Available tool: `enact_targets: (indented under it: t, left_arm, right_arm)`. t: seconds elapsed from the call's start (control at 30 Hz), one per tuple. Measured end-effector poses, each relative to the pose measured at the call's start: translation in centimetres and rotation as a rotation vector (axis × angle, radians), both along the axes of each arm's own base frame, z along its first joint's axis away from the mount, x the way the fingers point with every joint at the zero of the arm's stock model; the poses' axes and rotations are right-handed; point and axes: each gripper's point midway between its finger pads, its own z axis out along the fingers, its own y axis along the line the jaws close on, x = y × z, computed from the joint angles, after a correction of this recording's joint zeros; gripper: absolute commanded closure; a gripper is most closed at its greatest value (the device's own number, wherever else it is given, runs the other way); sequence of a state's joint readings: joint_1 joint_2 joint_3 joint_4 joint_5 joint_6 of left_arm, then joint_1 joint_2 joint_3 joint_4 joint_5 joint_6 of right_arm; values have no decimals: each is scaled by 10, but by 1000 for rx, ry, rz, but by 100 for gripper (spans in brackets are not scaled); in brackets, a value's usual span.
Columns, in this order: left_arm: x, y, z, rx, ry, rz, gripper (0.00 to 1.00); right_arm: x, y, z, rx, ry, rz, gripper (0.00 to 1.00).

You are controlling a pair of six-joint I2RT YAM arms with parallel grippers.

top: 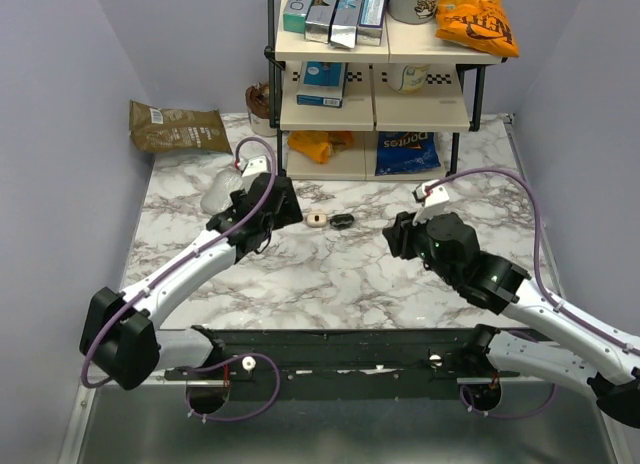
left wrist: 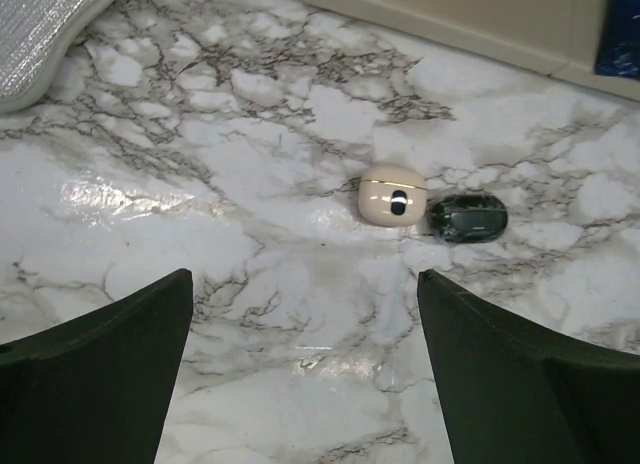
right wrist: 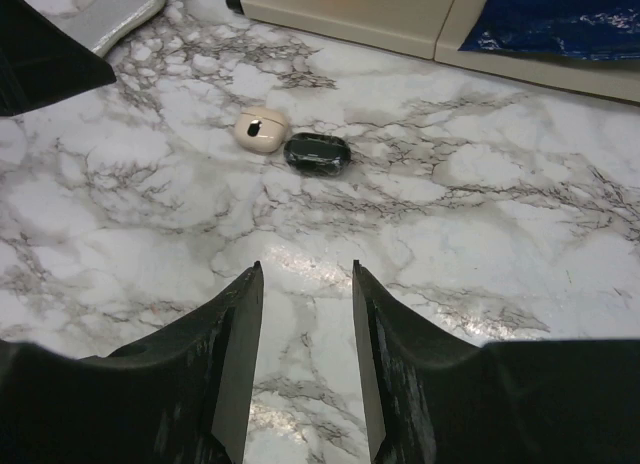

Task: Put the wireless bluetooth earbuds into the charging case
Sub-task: Reset both arms

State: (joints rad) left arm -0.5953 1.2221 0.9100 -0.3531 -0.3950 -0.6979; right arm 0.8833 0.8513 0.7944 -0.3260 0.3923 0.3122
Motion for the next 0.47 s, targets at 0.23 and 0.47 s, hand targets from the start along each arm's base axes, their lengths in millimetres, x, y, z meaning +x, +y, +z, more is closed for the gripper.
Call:
enact_targets:
  t: [0.23,0.47]
  left_arm:
    - [-15,4,-16,46,98,-15,1]
    - [-36,10,9,-52,-14,-59,1]
  right_arm:
    - [0,-10,-23,-33,11,-36,50]
    - [-2,-17,-23,-26,-3,-56,50]
